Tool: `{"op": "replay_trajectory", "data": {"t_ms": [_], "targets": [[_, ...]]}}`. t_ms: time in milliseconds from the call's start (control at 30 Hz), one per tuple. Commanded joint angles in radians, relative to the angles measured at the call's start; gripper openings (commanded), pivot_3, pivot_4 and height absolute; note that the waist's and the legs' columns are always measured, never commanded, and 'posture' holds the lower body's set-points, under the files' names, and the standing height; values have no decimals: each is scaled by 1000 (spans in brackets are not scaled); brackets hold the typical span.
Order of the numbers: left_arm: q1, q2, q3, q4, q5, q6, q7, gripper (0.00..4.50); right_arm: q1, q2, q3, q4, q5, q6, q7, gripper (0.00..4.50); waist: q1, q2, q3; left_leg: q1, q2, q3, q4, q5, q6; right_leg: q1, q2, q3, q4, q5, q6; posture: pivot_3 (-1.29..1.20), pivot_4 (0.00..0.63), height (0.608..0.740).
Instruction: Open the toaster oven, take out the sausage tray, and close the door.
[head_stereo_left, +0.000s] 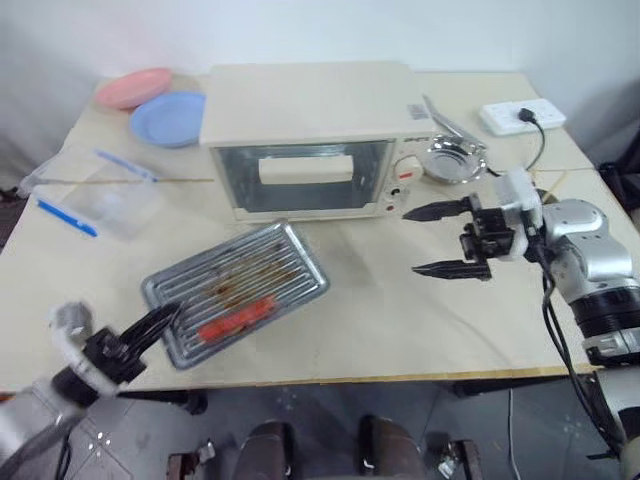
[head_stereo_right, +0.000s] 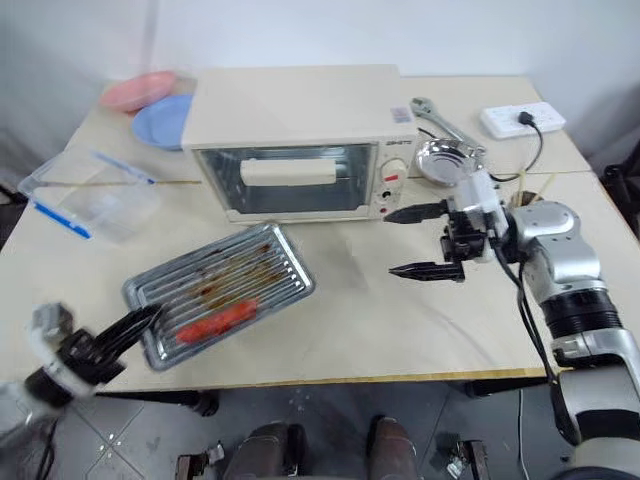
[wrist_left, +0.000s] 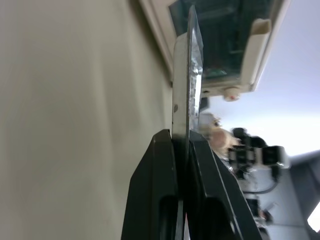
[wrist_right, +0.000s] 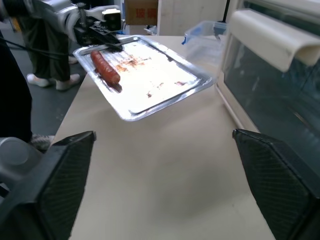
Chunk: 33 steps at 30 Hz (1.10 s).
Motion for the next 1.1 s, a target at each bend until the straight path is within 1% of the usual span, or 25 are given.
{"op": "replay_trajectory", "data": {"t_ms": [33, 133, 233, 300, 500, 567, 700, 833, 900, 933, 1067, 1100], "targets": [[-100, 35, -79, 70, -14, 57, 3, 0, 17, -47, 13, 33, 53, -81, 55, 4429, -7, 0, 0, 0, 0, 0, 0, 0, 0, 0, 0, 1, 0, 0, 1, 0, 150, 740], [-216, 52, -171, 144, -14, 79, 24, 0, 32, -71, 34, 59, 63, -115, 55, 4429, -15, 0, 0, 1, -1, 2, -1, -1, 1, -1, -1, 1, -3, 1, 2, 0, 150, 740], [-312, 58, -250, 206, -7, 104, 24, 0, 42, -76, 27, 77, 59, -137, 55, 4429, -18, 0, 0, 1, 0, 3, -1, -1, 1, -2, 0, 1, -2, 1, 2, 0, 150, 740], [-381, 48, -299, 251, 40, 127, 7, 0, 52, -70, 5, 82, 53, -144, 55, 4429, -16, 0, 0, 1, 0, 3, -1, -1, 0, -2, 0, 1, -1, 1, 2, 0, 150, 740], [-517, 13, -366, 350, 241, 157, -85, 0, 89, -55, -61, 65, 25, -158, 55, 4429, -9, 0, 0, 1, 0, 7, 2, -1, 1, -1, 0, 1, 1, 1, 2, 0, 150, 740], [-561, -8, -388, 387, 330, 163, -126, 0, 113, -56, -91, 46, 15, -156, 55, 4429, -8, 0, 0, 1, 0, 11, 1, 0, 0, -1, 0, 1, 1, 1, 2, 0, 150, 740], [-656, -53, -433, 490, 501, 179, -222, 0, 137, -39, -151, 35, -24, -170, 55, 4429, 0, 0, 0, 1, -1, 12, 2, 0, 1, -1, 0, 1, 1, 1, 2, 0, 150, 740], [-710, -70, -465, 531, 649, 192, -328, 0, 147, -24, -187, 24, -55, -159, 55, 4429, 6, 0, 0, 3, -1, 12, 2, 2, 1, 0, 0, 2, 3, 1, 2, 0, 150, 740], [-729, -72, -476, 546, 709, 204, -380, 666, 150, -18, -200, 19, -66, -153, 55, 4500, 11, 0, 0, 4, -1, 12, 2, 2, 1, 1, 0, 2, 3, 1, 2, 0, 150, 740], [-739, -73, -480, 553, 735, 211, -402, 909, 152, -15, -206, 17, -71, -151, 55, 4500, 12, 0, 0, 4, -1, 12, 3, 2, 1, 1, 0, 2, 4, 1, 2, 0, 150, 740], [-766, -72, -472, 572, 826, 217, -475, 2183, 169, -13, -224, -3, -78, -139, 55, 4500, 14, 0, 0, 3, -1, 12, 1, 2, 0, 0, 0, 2, 2, 1, 2, 0, 150, 740], [-771, -66, -468, 575, 843, 222, -493, 2444, 172, -13, -226, -8, -78, -136, 55, 4500, 14, 0, 0, 3, -1, 12, 1, 2, 0, 0, 0, 2, 2, 1, 2, 0, 150, 740]]}}
